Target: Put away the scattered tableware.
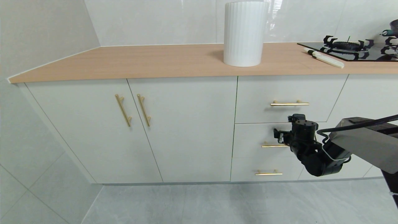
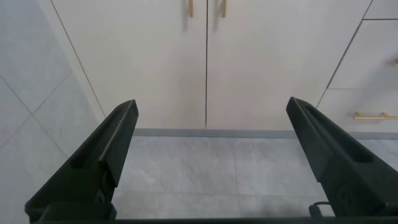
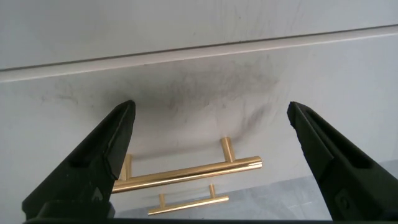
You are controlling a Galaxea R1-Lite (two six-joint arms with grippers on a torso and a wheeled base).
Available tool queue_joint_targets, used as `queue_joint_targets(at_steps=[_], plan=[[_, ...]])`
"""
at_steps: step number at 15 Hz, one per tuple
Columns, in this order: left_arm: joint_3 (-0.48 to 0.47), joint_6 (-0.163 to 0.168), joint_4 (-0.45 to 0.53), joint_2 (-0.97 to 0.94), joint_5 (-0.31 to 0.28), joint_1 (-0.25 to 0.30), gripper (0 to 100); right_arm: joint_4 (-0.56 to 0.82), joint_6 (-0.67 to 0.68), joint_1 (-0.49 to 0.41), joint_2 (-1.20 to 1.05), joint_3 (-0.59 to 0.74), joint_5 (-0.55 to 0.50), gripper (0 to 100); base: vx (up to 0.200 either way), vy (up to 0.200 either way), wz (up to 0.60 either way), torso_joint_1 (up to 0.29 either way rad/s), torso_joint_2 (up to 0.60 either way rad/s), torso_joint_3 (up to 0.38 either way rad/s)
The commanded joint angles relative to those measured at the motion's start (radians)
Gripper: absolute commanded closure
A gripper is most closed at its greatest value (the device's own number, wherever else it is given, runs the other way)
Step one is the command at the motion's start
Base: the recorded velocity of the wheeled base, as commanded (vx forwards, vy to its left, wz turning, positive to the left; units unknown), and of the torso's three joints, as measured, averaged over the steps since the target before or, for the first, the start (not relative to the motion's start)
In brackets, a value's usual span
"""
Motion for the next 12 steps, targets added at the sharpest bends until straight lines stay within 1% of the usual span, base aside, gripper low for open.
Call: queue_joint_targets(at_steps=[1, 5, 6, 9, 10, 12], plan=[[0.000, 0.000, 0.000, 0.000, 0.001, 0.000, 0, -0.005, 0.002, -0.005, 0.010, -0.020, -0.012, 0, 0.000, 0.000, 0.00, 0.000, 0.00, 0.000], [0.000, 0.000, 0.000, 0.000, 0.001, 0.000, 0, -0.033, -0.001, -0.009, 0.007, -0.016, -0.015, 0, 0.000, 0.000, 0.00, 0.000, 0.00, 0.000], [0.000, -0.002, 0.000, 0.000, 0.001, 0.000, 0, -0.038, -0.002, -0.008, -0.016, 0.007, -0.015, 0, 0.000, 0.000, 0.00, 0.000, 0.00, 0.000], [0.000, 0.000, 0.000, 0.000, 0.001, 0.000, 0, -0.036, -0.004, -0.005, -0.148, 0.101, -0.007, 0, 0.000, 0.000, 0.00, 0.000, 0.00, 0.000], [0.000, 0.000, 0.000, 0.000, 0.001, 0.000, 0, -0.038, -0.004, -0.001, -0.234, 0.153, -0.007, 0, 0.000, 0.000, 0.00, 0.000, 0.00, 0.000], [0.000, 0.000, 0.000, 0.000, 0.001, 0.000, 0, -0.039, -0.004, 0.014, -0.417, 0.303, -0.010, 0, 0.000, 0.000, 0.00, 0.000, 0.00, 0.000]])
